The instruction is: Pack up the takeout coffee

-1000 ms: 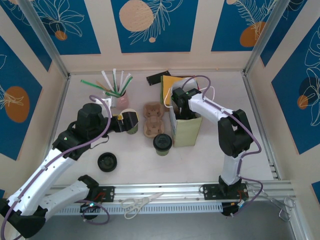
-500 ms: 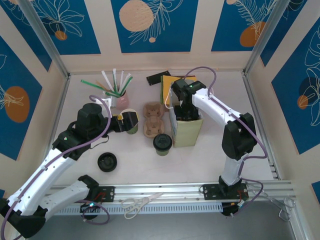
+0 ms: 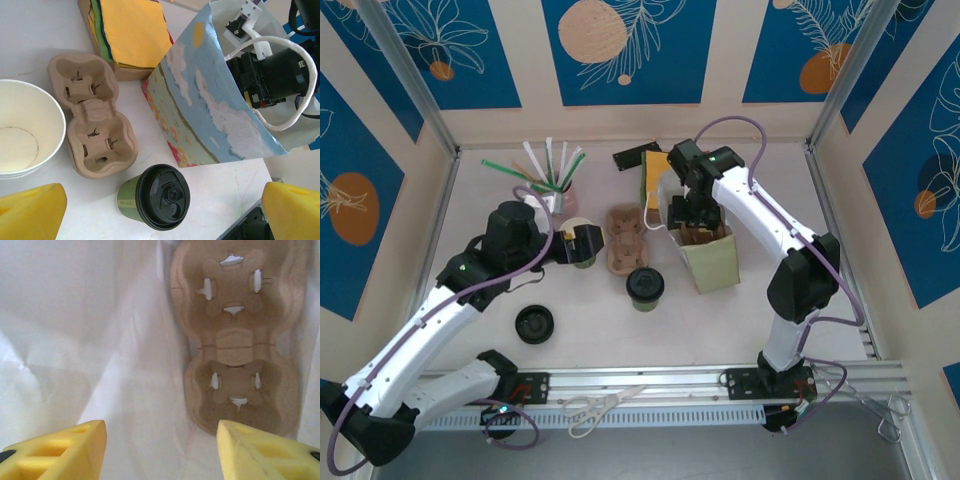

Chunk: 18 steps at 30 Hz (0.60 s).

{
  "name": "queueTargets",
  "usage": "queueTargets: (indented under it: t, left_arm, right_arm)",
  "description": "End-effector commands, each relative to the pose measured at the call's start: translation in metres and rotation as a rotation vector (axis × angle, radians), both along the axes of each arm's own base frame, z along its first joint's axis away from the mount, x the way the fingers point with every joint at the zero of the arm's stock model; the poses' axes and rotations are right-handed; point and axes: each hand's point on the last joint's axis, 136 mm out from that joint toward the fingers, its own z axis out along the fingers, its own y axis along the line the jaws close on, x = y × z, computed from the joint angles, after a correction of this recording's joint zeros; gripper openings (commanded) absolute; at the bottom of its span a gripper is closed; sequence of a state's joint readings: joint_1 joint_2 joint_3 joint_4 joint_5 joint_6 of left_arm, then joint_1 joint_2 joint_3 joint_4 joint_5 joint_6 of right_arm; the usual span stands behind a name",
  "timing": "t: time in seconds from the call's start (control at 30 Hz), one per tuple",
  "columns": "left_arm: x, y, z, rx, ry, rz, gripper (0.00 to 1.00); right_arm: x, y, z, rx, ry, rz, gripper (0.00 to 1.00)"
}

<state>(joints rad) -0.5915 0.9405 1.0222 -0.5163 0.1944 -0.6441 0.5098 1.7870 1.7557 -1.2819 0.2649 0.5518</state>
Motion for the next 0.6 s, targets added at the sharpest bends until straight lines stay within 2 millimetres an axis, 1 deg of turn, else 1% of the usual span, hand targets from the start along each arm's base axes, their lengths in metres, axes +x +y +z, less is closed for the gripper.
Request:
queueTargets:
  t: [0.0,0.13,0.23,0.57]
  left_arm:
    - [-0.003,-0.009,0.024,-0.035,-0.059,-0.057,1.0]
    - [-0.002,-0.011,0.025,-0.038,-0.061,-0.065,1.0]
    - [-0.002,-0.011,0.026,-0.035,-0.063,-0.066,1.0]
    - [-0.003,-0.014,0.026,-0.04,-0.051,-0.083,1.0]
  right_arm:
    - [-0.007,-0.007,0.022,0.024,-0.023,-0.026,0.6]
    - [-0.009,-0.01,0.015,0.021,-0.007,-0.035,0.6]
    - [-0.009,-0.009,0.016,0.021,-0.009,-0.036,0.6]
    - [-0.008,-0.014,0.035,-0.002,-0.038,-0.056,0.6]
